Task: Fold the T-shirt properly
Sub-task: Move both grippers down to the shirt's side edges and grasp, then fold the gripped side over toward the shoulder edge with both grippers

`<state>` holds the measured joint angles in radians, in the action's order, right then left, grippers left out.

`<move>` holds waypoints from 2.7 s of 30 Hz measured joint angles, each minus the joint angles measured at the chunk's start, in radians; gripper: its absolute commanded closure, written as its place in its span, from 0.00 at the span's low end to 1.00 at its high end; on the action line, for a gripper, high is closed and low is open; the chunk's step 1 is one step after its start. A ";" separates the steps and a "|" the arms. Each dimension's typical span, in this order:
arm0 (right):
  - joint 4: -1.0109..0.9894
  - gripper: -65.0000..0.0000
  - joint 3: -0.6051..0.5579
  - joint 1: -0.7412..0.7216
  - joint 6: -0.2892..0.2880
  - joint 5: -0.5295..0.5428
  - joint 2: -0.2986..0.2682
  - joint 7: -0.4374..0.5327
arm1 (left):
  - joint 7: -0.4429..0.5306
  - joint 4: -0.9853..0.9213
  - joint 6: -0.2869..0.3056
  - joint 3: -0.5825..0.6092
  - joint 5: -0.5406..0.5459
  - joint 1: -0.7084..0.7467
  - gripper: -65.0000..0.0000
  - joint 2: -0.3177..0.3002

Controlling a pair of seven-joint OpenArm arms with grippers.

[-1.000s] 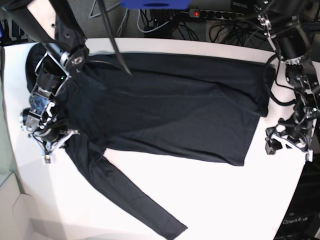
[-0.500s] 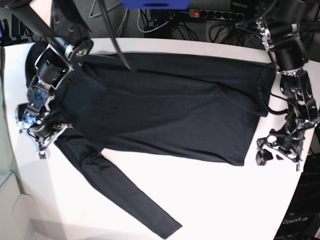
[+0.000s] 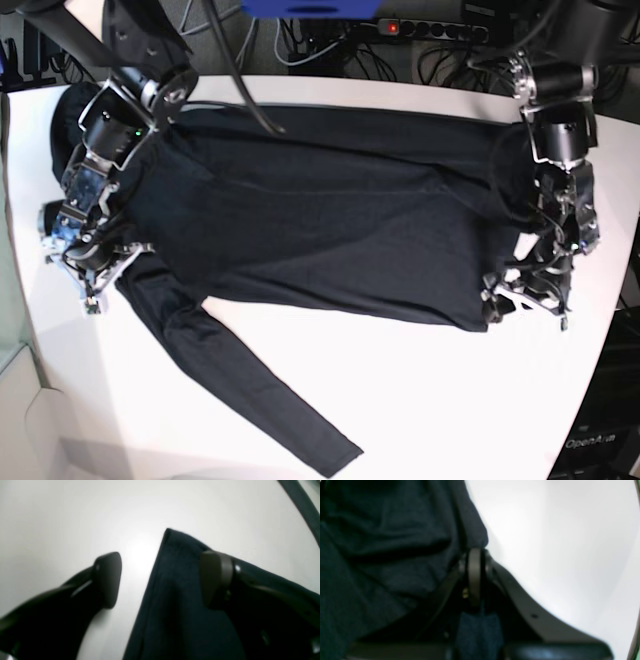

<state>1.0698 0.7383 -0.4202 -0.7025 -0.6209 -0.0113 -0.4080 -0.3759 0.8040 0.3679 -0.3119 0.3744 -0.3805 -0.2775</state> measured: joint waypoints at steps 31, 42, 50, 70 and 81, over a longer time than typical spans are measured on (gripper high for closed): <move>-0.001 1.00 0.001 0.003 0.000 -0.003 -0.005 -0.010 | 0.429 -0.544 0.005 0.237 0.027 -0.212 0.92 0.023; 0.019 1.00 -0.001 0.023 0.000 0.000 -0.003 -0.001 | 0.345 -0.530 -0.029 0.232 0.045 -0.212 1.00 0.003; 0.213 1.00 0.003 0.057 0.000 0.001 0.039 0.000 | 0.226 -0.239 -0.065 0.227 0.103 -0.050 1.00 -0.023; 0.555 1.00 0.006 0.267 -0.004 0.005 0.148 0.000 | -0.209 0.633 -0.071 -0.127 0.245 0.418 1.00 -0.060; 0.675 1.00 -0.003 0.393 -0.005 0.099 0.154 0.004 | -0.376 0.876 -0.069 -0.293 0.248 0.540 1.00 -0.010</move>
<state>1.7451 0.7353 -0.0269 -0.7071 -0.5217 0.1429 -0.4038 -0.7521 1.6802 0.2989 -0.6048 0.6228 0.1593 -0.2874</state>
